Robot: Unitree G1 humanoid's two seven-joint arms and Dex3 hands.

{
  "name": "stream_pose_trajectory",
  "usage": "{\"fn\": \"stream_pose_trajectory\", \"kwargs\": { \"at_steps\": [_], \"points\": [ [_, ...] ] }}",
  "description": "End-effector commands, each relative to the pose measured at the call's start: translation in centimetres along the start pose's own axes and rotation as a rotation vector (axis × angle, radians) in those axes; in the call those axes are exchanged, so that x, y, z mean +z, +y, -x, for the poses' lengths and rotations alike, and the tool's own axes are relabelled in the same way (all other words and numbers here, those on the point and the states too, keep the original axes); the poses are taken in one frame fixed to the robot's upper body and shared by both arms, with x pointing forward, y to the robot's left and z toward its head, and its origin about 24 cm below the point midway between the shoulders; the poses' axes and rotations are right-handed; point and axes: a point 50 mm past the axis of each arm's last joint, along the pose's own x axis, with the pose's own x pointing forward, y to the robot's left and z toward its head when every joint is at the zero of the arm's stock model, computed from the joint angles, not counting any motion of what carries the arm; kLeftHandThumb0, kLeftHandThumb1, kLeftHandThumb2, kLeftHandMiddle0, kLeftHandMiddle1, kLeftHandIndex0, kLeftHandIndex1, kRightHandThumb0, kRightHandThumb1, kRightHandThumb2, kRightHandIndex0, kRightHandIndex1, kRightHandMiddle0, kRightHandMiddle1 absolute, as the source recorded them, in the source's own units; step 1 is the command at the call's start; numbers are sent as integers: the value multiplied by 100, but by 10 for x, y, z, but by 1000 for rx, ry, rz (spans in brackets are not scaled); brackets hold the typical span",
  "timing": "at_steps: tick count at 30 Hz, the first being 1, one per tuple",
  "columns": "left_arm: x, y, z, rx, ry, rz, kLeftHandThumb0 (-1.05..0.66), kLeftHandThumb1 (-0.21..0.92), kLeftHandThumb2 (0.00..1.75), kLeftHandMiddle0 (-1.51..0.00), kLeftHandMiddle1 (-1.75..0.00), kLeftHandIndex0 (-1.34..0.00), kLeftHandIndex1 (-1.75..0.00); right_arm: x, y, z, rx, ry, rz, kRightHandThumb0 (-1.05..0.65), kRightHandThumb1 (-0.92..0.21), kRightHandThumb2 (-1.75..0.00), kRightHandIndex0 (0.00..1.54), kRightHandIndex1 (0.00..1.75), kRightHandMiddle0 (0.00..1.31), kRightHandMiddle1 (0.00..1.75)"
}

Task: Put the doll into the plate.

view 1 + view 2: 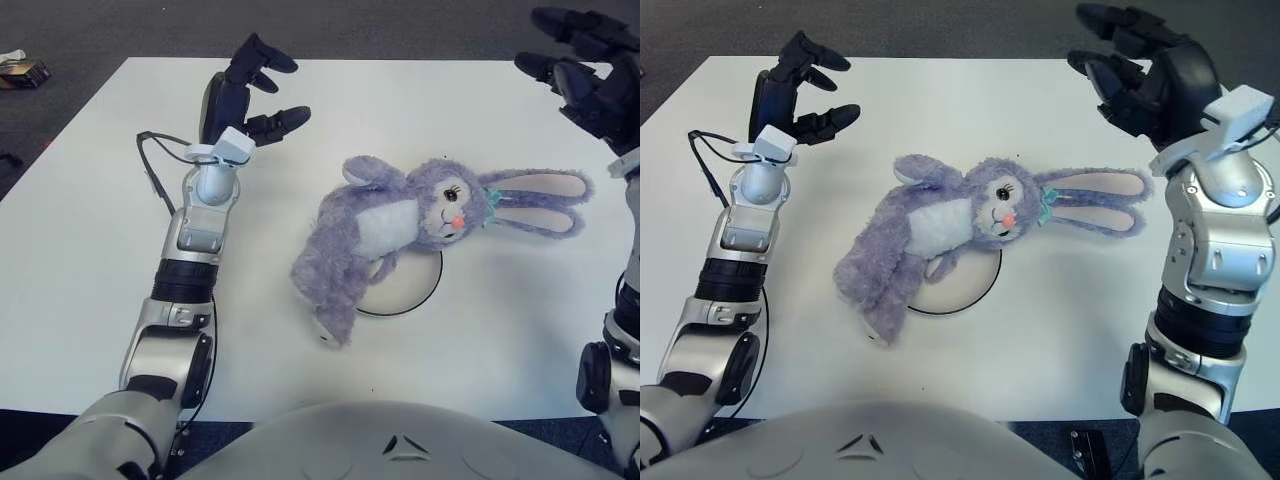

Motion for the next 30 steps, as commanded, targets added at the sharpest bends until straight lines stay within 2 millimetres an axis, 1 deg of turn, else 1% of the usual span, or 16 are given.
{"fn": "stream_pose_trajectory", "kwargs": {
  "at_steps": [1,3,6,10,14,21,25,30],
  "points": [
    [-6,4,2,23,29,18,-1,92,21,-52,-139,-46,-131,-10,-10,11,-25,25,-1,-47,-92,-44,70,4,55,6],
    [-7,4,2,23,30,20,-1,92,21,-52,-139,-46,-131,-11,-11,12,-23,23,0,-47,-92,-43,70,3,55,6],
    [-10,4,4,26,40,43,-1,92,22,-52,-139,-46,-130,-12,-6,19,-36,64,49,-47,-92,-43,68,2,54,6],
    [-12,5,5,27,43,48,-1,92,22,-52,-140,-46,-130,-15,0,25,-56,91,53,-47,-92,-42,67,1,54,6],
    [-16,3,8,27,50,47,-1,92,22,-52,-139,-46,-131,-33,16,37,-103,125,51,-46,-92,-41,67,1,55,6],
    [-17,2,9,27,48,47,-1,92,22,-52,-139,-46,-131,-44,27,50,-139,123,121,-45,-92,-40,68,1,57,7],
    [-18,2,11,25,46,51,-1,92,22,-52,-138,-45,-132,-47,39,55,-178,153,111,-45,-92,-39,68,1,58,7],
    [-20,0,14,18,51,66,-1,92,22,-53,-141,-45,-128,-53,45,57,-197,222,64,-45,-92,-37,66,0,58,8]
  ]
}}
